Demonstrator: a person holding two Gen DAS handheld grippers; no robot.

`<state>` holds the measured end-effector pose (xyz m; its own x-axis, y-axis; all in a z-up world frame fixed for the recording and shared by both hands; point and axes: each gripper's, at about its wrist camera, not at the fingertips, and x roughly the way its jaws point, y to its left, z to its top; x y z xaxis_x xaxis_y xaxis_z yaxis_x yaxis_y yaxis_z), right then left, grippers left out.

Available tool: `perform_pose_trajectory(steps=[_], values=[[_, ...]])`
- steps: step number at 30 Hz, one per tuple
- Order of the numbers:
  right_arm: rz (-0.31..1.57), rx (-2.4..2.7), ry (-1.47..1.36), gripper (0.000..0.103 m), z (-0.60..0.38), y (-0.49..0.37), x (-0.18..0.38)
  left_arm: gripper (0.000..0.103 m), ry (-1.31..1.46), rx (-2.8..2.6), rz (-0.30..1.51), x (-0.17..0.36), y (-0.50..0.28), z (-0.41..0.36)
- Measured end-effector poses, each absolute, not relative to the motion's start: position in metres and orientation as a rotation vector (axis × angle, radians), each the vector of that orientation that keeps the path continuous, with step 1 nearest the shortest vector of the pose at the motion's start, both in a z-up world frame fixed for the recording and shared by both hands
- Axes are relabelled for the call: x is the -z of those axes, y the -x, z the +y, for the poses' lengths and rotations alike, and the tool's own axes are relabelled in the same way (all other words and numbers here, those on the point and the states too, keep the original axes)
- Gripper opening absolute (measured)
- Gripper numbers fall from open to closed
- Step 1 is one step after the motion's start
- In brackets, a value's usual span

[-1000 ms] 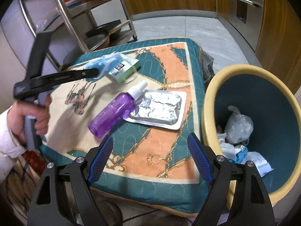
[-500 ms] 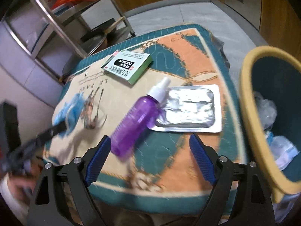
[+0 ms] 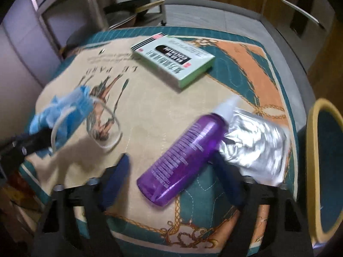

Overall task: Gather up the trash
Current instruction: 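Grasp the purple spray bottle with the right gripper while left holds the mask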

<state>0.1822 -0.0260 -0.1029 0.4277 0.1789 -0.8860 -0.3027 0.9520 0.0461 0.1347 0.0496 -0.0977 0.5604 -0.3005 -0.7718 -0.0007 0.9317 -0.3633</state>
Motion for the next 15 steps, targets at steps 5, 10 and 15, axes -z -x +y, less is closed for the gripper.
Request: perform_pose_trajectory(steps=[5, 10, 15], values=[[1.074, -0.346, 0.178, 0.044, -0.026, -0.173, 0.101, 0.017, 0.336, 0.17, 0.978, 0.101, -0.136, 0.049], [1.083, -0.381, 0.188, 0.037, -0.033, -0.165, 0.099, 0.017, 0.319, 0.17, 0.984, 0.102, -0.136, 0.047], [1.102, -0.417, 0.195, 0.036, -0.041, -0.156, 0.098, 0.017, 0.314, 0.17, 0.986, 0.101, -0.134, 0.046]])
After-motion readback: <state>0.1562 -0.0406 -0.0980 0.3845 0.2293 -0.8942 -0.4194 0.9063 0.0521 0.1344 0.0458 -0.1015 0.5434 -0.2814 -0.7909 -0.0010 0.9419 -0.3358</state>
